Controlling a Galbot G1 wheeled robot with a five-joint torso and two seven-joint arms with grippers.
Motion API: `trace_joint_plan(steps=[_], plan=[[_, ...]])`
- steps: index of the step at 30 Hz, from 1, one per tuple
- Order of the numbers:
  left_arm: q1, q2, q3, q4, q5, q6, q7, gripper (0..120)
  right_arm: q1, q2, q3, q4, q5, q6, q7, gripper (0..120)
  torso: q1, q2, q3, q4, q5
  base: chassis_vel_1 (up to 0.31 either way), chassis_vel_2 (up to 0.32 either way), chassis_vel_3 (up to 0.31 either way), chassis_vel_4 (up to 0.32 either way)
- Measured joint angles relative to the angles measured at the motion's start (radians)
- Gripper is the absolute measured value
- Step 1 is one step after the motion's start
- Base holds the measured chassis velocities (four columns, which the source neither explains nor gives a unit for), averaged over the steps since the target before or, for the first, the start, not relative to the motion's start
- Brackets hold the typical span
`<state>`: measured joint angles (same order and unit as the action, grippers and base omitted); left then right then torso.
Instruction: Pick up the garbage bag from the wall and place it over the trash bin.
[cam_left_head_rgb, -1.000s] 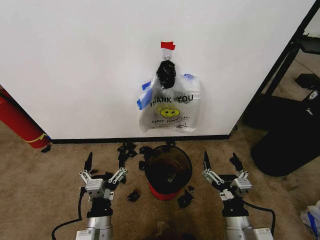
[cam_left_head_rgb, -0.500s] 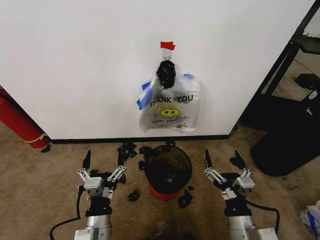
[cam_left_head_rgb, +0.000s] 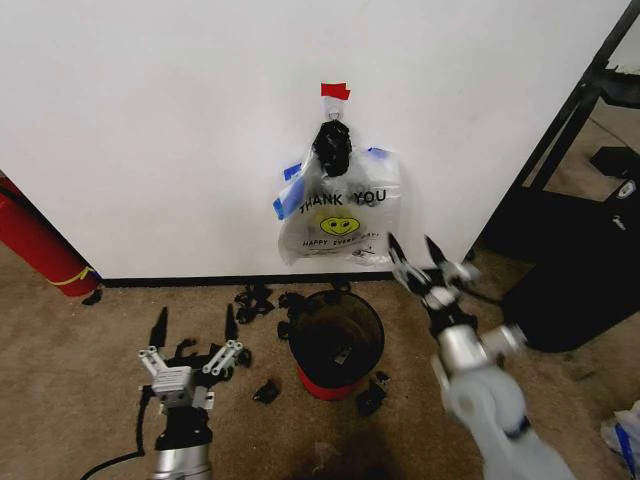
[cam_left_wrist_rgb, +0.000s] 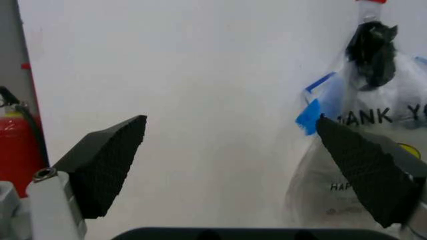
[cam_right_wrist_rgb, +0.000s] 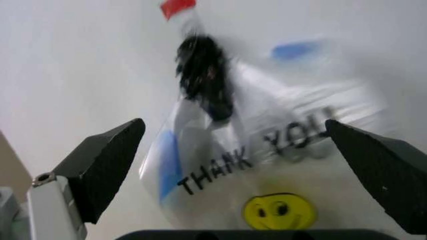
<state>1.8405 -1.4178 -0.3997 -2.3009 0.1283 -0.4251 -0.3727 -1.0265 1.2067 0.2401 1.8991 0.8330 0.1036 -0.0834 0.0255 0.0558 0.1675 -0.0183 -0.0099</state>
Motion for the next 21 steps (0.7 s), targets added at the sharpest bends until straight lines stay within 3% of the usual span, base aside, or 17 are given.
trace_joint_plan(steps=[4,9,21], plan=[[0.000,-0.032,-0.026,0.004,0.017,0.002,0.002,100,0.231,0.014,-0.118,-0.200,0.090,0.001,0.006,100,0.000,0.000,0.000,0.0003,0.0003,0.000,0.000,0.000,0.000],[-0.010,-0.070,-0.052,-0.003,0.016,0.002,0.001,100,0.395,0.045,-0.198,-0.346,0.140,0.009,-0.012,100,0.000,0.000,0.000,0.0004,-0.0001,0.000,0.000,0.000,0.000],[0.007,-0.117,-0.051,-0.029,0.043,-0.011,0.001,100,0.487,0.112,-0.270,-0.435,0.138,0.021,-0.022,100,0.000,0.000,0.000,0.0002,0.0002,0.000,0.000,0.000,0.000]])
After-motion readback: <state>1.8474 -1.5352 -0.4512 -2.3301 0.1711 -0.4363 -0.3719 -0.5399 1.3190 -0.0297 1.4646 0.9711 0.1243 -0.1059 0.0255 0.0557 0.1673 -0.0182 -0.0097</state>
